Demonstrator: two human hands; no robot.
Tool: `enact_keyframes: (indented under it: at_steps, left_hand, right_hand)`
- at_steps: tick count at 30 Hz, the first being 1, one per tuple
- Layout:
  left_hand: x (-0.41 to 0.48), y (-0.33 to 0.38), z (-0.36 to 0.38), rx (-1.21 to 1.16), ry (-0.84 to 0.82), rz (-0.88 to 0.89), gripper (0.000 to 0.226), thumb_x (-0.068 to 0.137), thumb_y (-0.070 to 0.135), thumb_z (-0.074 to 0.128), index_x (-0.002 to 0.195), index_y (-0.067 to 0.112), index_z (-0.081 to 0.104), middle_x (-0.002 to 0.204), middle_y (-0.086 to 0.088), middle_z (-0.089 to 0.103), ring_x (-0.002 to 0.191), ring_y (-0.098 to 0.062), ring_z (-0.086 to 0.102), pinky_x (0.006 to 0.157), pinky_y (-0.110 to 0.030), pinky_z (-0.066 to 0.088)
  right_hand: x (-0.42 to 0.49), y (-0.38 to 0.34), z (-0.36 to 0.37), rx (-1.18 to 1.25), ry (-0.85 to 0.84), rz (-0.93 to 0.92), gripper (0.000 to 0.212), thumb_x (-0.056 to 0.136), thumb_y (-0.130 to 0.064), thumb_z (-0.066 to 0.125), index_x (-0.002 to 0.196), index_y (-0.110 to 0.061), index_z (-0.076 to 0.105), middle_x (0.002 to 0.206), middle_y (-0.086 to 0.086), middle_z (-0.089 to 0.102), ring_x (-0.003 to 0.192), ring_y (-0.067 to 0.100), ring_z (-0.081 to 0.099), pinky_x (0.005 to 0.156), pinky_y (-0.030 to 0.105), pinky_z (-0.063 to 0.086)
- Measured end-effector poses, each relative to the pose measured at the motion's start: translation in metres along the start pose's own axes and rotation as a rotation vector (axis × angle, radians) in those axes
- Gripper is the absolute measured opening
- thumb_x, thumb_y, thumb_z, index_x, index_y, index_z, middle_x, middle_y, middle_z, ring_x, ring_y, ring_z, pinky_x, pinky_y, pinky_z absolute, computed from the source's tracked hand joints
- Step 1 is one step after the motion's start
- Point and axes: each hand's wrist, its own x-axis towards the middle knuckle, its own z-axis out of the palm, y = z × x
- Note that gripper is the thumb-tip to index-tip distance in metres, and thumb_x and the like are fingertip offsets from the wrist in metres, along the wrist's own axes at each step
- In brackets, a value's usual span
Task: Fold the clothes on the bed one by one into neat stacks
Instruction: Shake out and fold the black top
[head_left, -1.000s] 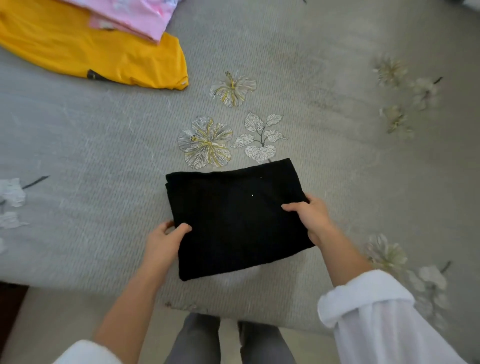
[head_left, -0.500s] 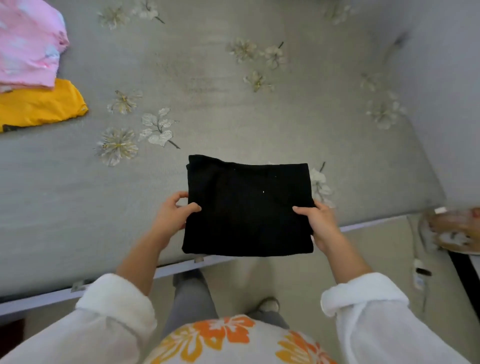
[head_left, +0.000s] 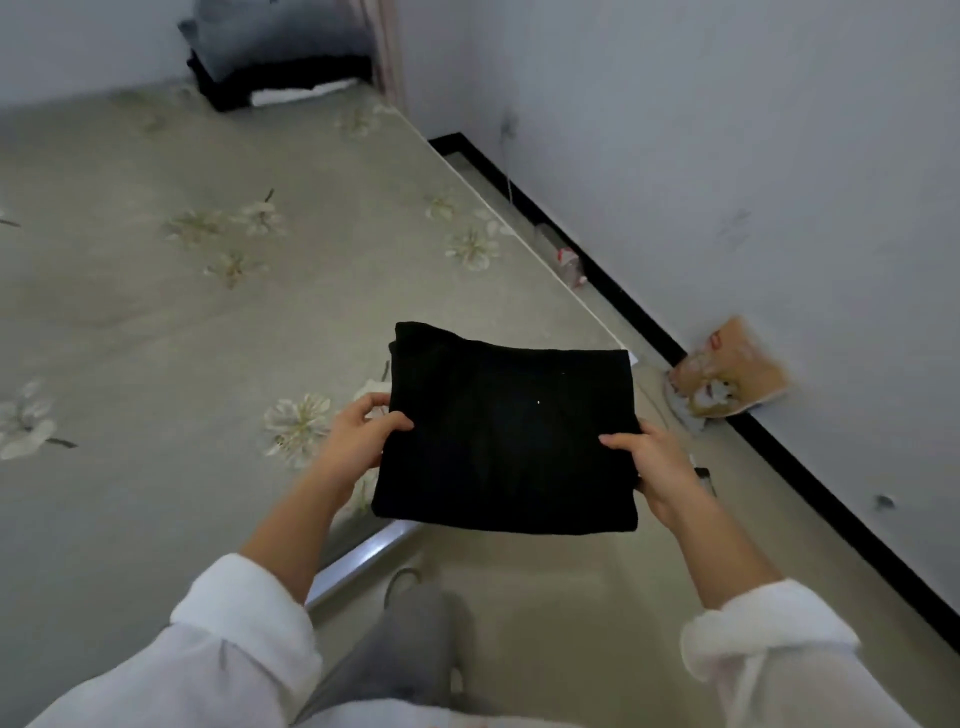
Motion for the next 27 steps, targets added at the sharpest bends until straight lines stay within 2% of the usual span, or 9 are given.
enact_keyframes:
  at_steps: [5, 9, 11, 13, 16, 19, 23, 27]
  left_hand:
    - [0.057, 0.056, 0.077, 0.051, -0.048, 0.053, 0.023, 0.081, 0.013, 0.063, 0.102, 0.023, 0.062, 0.091, -0.004, 0.068, 0.071, -0.011, 0.068, 0.05, -0.019, 0.05]
    - [0.121, 0.099, 0.135, 0.046, -0.045, 0.066, 0.022, 0.081, 0.015, 0.064, 0.098, 0.028, 0.064, 0.09, -0.003, 0.07, 0.072, -0.012, 0.069, 0.055, -0.022, 0.049]
    - [0.152, 0.124, 0.165, 0.047, -0.051, 0.065, 0.021, 0.082, 0.014, 0.063, 0.098, 0.027, 0.064, 0.088, -0.002, 0.07, 0.069, -0.009, 0.069, 0.055, -0.022, 0.049]
    - [0.178, 0.15, 0.195, 0.042, -0.052, 0.064, 0.02, 0.082, 0.014, 0.062, 0.099, 0.026, 0.064, 0.09, -0.002, 0.069, 0.072, -0.011, 0.069, 0.056, -0.022, 0.048]
    - [0.211, 0.187, 0.239, 0.018, -0.061, 0.067, 0.021, 0.083, 0.012, 0.062, 0.101, 0.022, 0.064, 0.092, -0.002, 0.069, 0.075, -0.013, 0.067, 0.056, -0.022, 0.048]
    - [0.241, 0.222, 0.28, 0.003, -0.078, 0.068, 0.022, 0.083, 0.011, 0.062, 0.104, 0.019, 0.064, 0.095, -0.007, 0.069, 0.079, -0.018, 0.067, 0.06, -0.025, 0.048]
    - [0.288, 0.262, 0.327, -0.02, -0.061, 0.086, 0.026, 0.084, 0.011, 0.063, 0.109, 0.019, 0.063, 0.097, -0.01, 0.07, 0.084, -0.021, 0.068, 0.063, -0.027, 0.048]
    - [0.343, 0.294, 0.372, -0.065, -0.008, 0.103, 0.028, 0.085, 0.012, 0.063, 0.111, 0.02, 0.062, 0.103, -0.012, 0.068, 0.091, -0.023, 0.067, 0.067, -0.029, 0.049]
  right_hand:
    - [0.064, -0.033, -0.066, 0.037, 0.04, -0.001, 0.028, 0.084, -0.01, 0.064, 0.106, -0.027, 0.063, 0.103, 0.001, 0.071, 0.095, 0.022, 0.067, 0.073, 0.033, 0.054]
    - [0.136, -0.074, -0.111, 0.059, 0.037, -0.017, 0.025, 0.085, -0.01, 0.062, 0.101, -0.028, 0.064, 0.091, -0.006, 0.074, 0.083, 0.014, 0.071, 0.06, 0.025, 0.053]
    - [0.171, -0.098, -0.132, 0.053, 0.025, -0.002, 0.025, 0.087, -0.009, 0.06, 0.099, -0.03, 0.063, 0.092, -0.007, 0.073, 0.084, 0.013, 0.069, 0.06, 0.025, 0.052]
    - [0.205, -0.122, -0.154, 0.029, 0.035, 0.004, 0.024, 0.086, -0.007, 0.061, 0.099, -0.027, 0.062, 0.097, -0.002, 0.071, 0.088, 0.017, 0.068, 0.065, 0.03, 0.054]
    - [0.253, -0.159, -0.189, -0.028, 0.082, -0.031, 0.024, 0.082, -0.006, 0.067, 0.103, -0.018, 0.064, 0.102, 0.006, 0.07, 0.093, 0.023, 0.068, 0.084, 0.041, 0.056]
    - [0.298, -0.195, -0.222, -0.03, 0.151, -0.037, 0.029, 0.078, -0.008, 0.073, 0.102, -0.021, 0.061, 0.103, 0.005, 0.068, 0.095, 0.025, 0.067, 0.089, 0.045, 0.054]
    - [0.366, -0.241, -0.255, 0.013, 0.201, -0.066, 0.041, 0.075, -0.011, 0.076, 0.111, -0.019, 0.06, 0.101, 0.004, 0.068, 0.089, 0.024, 0.068, 0.084, 0.044, 0.057]
    - [0.447, -0.286, -0.276, 0.061, 0.193, -0.122, 0.035, 0.078, 0.0, 0.069, 0.108, -0.015, 0.061, 0.098, 0.005, 0.067, 0.087, 0.021, 0.067, 0.072, 0.035, 0.057]
